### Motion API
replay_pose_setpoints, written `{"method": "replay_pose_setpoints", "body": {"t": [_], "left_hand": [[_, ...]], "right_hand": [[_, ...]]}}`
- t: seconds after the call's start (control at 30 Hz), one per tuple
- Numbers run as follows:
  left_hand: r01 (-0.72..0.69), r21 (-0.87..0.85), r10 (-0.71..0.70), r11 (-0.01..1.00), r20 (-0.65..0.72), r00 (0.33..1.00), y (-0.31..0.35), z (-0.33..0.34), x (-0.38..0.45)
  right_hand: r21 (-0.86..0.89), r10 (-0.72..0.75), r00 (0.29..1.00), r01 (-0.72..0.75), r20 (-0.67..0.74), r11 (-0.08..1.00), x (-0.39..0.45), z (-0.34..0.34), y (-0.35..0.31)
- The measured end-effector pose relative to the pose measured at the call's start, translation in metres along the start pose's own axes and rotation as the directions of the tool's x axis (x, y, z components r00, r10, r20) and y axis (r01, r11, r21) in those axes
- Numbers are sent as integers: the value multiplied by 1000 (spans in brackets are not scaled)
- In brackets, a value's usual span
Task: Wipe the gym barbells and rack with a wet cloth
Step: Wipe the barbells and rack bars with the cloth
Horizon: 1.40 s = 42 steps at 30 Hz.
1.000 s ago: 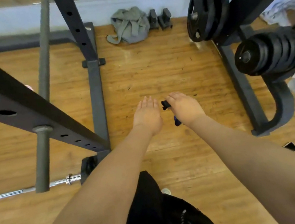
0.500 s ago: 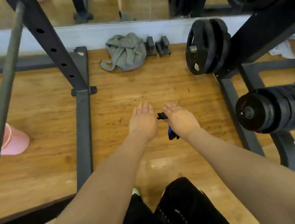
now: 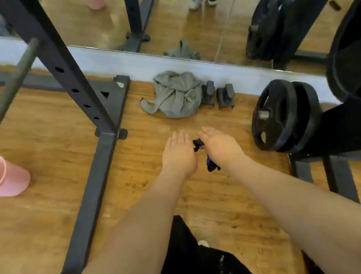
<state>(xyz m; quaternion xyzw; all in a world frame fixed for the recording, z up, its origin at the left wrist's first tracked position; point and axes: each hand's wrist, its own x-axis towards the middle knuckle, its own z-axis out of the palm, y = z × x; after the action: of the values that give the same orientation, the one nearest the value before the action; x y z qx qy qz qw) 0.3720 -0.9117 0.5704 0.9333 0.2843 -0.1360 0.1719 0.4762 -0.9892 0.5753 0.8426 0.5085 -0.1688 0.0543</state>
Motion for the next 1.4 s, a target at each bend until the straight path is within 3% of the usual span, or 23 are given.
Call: {"method": "replay_pose_setpoints", "body": {"t": [0.17, 0.43, 0.67, 0.87, 1.03, 1.23, 1.4], "left_hand": [[36, -20, -36, 999, 2, 999, -18, -32, 87], [-51, 74, 53, 996, -26, 998, -7, -93, 204], [-38, 114, 37, 993, 11, 999, 17, -111, 293], [139, 64, -139, 988, -8, 990, 40, -131, 377], [332, -67, -333, 941, 7, 943, 58, -150, 430], [494, -127, -496, 860, 16, 868, 30, -166, 473], [548, -88, -552, 832, -29, 834, -4, -190, 508]], "right_hand": [[27, -26, 1000, 26, -5, 999, 91, -25, 27], [55, -35, 990, 43, -138, 998, 190, -85, 69], [27, -9, 998, 11, -60, 1000, 262, -101, 141], [-49, -156, 988, 155, -7, 987, 339, -121, 206], [-148, -336, 939, 343, 69, 928, 408, -145, 242], [-168, -492, 864, 503, 106, 848, 476, -159, 225], [-191, -614, 789, 604, 8, 774, 528, -178, 194]]}}
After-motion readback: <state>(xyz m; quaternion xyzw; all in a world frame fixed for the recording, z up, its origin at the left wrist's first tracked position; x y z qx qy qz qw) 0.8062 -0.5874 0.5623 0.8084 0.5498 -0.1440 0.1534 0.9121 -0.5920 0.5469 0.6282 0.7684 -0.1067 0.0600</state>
